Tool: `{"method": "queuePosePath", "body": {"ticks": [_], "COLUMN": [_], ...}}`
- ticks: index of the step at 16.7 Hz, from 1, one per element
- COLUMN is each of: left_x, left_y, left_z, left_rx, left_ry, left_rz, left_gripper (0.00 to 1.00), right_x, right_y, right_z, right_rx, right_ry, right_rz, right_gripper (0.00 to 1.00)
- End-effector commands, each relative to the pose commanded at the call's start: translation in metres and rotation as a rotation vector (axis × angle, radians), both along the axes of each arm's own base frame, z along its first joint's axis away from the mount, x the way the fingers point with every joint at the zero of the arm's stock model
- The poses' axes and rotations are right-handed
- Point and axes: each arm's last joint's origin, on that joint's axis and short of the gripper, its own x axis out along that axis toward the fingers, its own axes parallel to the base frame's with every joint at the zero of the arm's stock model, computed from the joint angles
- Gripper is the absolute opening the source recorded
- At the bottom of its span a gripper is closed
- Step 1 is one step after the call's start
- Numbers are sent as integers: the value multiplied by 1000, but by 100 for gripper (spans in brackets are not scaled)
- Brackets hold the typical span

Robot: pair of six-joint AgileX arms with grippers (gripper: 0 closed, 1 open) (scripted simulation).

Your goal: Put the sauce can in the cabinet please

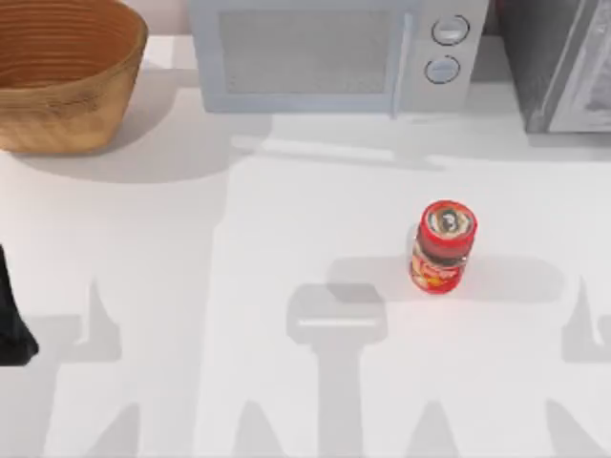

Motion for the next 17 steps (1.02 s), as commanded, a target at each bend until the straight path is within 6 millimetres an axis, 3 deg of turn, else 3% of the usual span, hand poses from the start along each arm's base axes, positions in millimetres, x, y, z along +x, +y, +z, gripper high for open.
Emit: {"method": "queuePosePath", "body": {"ticks": [6,10,14,17], "left_x": [0,0,0,0], "left_y": [0,0,0,0], "left_z": [0,0,0,0], "left_rx": [0,0,0,0], "left_ry": [0,0,0,0], "left_rz": [0,0,0,0], "left_gripper": [100,100,100,100], "right_x": [4,18,46,78], "right_y": [1,7,16,24], "right_z": [2,13,26,30], "right_rx": [33,13,-61,-111], "right_ry": [49,132,212,251], "right_rz": [40,188,418,615], "right_gripper": [100,100,100,100]}}
